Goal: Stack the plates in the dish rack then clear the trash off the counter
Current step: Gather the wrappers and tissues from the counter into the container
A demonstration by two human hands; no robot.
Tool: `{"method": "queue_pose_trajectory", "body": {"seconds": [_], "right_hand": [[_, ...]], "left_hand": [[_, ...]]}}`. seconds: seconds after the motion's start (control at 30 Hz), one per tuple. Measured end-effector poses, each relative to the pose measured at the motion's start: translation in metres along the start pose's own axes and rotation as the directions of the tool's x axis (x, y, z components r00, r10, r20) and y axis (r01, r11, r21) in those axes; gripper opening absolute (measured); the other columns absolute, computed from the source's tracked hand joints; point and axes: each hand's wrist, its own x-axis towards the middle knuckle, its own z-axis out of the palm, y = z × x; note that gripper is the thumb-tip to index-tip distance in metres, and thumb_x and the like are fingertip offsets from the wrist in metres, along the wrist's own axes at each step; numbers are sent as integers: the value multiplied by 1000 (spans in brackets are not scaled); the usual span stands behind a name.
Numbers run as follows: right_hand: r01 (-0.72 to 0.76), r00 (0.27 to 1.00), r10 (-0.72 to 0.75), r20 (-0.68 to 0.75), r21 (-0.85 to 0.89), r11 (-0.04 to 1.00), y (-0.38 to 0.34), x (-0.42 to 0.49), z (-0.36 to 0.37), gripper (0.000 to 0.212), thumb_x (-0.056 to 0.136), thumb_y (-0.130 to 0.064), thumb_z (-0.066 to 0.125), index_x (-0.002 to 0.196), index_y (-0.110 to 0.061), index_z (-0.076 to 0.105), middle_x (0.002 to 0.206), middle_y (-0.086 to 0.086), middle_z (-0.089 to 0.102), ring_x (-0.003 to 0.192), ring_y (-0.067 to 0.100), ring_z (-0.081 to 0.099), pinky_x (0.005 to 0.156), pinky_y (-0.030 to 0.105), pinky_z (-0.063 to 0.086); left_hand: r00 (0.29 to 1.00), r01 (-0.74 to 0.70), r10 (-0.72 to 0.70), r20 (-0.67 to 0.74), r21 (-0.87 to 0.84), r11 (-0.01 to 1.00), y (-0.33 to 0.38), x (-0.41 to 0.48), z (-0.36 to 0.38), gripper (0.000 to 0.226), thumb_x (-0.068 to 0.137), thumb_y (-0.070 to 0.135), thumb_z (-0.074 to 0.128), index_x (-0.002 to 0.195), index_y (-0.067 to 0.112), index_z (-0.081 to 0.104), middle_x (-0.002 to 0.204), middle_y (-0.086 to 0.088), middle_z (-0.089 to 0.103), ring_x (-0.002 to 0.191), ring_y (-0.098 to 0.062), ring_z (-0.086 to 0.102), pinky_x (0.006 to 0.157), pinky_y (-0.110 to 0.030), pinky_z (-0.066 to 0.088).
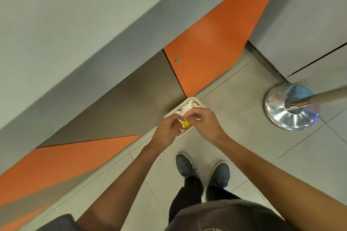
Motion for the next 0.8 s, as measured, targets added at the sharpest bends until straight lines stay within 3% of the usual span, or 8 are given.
{"method": "queue_pose_trajectory", "body": {"seconds": [0.1, 0.2, 0.33, 0.43, 0.63, 0.73, 0.8], "right_hand": [[42, 999, -42, 28, -13, 999, -55, -43, -11, 8, 87, -2, 66, 89, -4, 73, 81, -4, 68, 72, -12, 60, 70, 2, 42], [77, 993, -74, 89, -27, 997, -97, -84, -8, 11, 87, -2, 67, 84, -11, 73, 79, -7, 70, 75, -4, 62, 72, 9, 45], [187, 964, -161, 210, -113, 976, -165, -114, 9, 14, 87, -7, 68, 82, -19, 74, 80, -11, 71, 79, 6, 65, 73, 20, 51], [279, 926, -234, 296, -121, 953, -216, -121, 30, 13, 87, -8, 67, 84, -18, 73, 82, -8, 72, 80, 5, 65, 74, 15, 49], [408, 832, -311, 460, -126, 904, -307, -118, 116, 11, 90, -14, 64, 89, -22, 73, 87, -8, 72, 86, 5, 65, 81, 21, 50], [483, 799, -354, 487, -170, 859, -342, -104, 169, 13, 92, -19, 63, 100, -24, 71, 97, -13, 70, 91, 0, 63, 79, 11, 47], [538, 774, -370, 514, -223, 813, -358, -91, 206, 20, 91, -18, 63, 110, -23, 69, 109, -10, 67, 96, 3, 61, 83, 12, 47]], "left_hand": [[996, -10, 6, -84, -40, 999, 31, -49, -30, 32, 90, -8, 42, 94, 12, 67, 74, 1, 69, 59, -6, 64, 64, -20, 49], [980, -43, 18, -199, -123, 991, 55, -107, -52, 31, 91, -4, 46, 99, 17, 67, 73, 6, 70, 67, -10, 67, 71, -27, 53], [939, -133, 57, -340, -204, 970, 85, -172, -94, 30, 93, -4, 49, 99, 18, 68, 76, 0, 70, 68, -10, 66, 68, -20, 53], [884, -184, 71, -462, -204, 962, 88, -200, -135, 28, 93, -4, 49, 96, 15, 70, 79, -2, 70, 71, -14, 68, 68, -23, 55], [736, -226, -49, -675, -314, 922, 62, -263, -235, 24, 93, 2, 50, 94, 16, 69, 74, 2, 69, 68, -14, 65, 66, -24, 51], [651, -234, -96, -753, -319, 918, 36, -286, -290, 28, 88, -2, 50, 92, 19, 69, 79, 1, 70, 74, -17, 66, 69, -29, 53], [582, -220, -119, -804, -297, 929, 11, -294, -331, 28, 85, -2, 53, 93, 20, 69, 85, 4, 71, 80, -14, 65, 69, -30, 53]]}}
